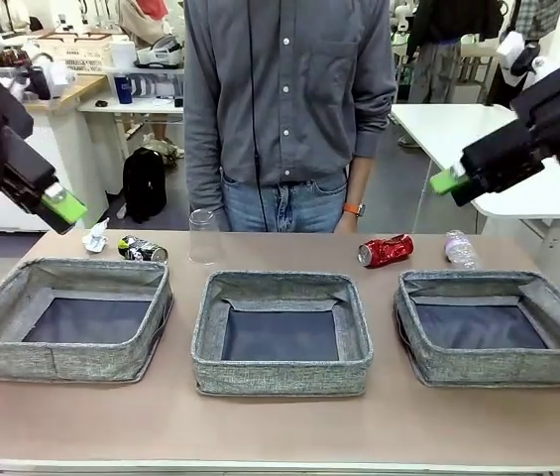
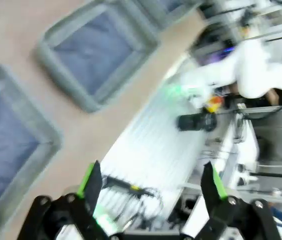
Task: Sort the waste into the appropriate baskets.
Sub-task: Pick up the waste item pointed out by the person.
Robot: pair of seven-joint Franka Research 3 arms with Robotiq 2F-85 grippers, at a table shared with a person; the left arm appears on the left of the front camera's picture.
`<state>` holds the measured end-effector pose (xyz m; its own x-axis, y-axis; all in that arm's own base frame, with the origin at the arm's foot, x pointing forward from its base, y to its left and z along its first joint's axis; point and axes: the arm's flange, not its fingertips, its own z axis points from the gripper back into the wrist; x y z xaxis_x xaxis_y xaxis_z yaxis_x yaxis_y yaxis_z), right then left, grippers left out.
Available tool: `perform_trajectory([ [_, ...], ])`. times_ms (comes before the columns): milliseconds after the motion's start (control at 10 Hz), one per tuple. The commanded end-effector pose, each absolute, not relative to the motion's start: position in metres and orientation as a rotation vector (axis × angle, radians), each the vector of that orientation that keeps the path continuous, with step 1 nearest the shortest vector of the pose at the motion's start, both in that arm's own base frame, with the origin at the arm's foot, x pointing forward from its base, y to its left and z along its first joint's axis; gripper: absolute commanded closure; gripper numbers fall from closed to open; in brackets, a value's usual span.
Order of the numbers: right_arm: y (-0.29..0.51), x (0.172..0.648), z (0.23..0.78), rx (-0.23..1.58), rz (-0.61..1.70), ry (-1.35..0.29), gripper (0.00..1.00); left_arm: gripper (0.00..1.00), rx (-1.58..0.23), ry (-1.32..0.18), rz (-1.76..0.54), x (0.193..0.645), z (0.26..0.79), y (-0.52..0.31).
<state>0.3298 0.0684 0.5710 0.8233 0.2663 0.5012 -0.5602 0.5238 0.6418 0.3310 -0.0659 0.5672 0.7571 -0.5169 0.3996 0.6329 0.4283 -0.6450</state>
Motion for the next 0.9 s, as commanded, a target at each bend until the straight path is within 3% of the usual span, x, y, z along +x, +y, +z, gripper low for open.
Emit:
perform_trajectory([
  [0,0.063,0.355,0.561,1.185,0.335,-0.128,0.0,0.0,-1.395,-0.159,-0.506,0.345,0.562,-0.058],
  [200,0.062,0.36,0.55,1.139,0.305,-0.193,0.0,0.0,-1.504,-0.278,-0.455,0.349,0.556,-0.052],
  [300,0.065,0.358,0.541,1.003,0.304,-0.299,0.0,0.0,-1.425,-0.252,-0.375,0.351,0.553,-0.054],
  [400,0.059,0.354,0.55,1.194,0.343,-0.171,0.0,0.0,-1.386,-0.216,-0.557,0.35,0.564,-0.046],
  [800,0.059,0.354,0.55,1.194,0.343,-0.171,0.0,0.0,-1.386,-0.216,-0.557,0.35,0.564,-0.046],
])
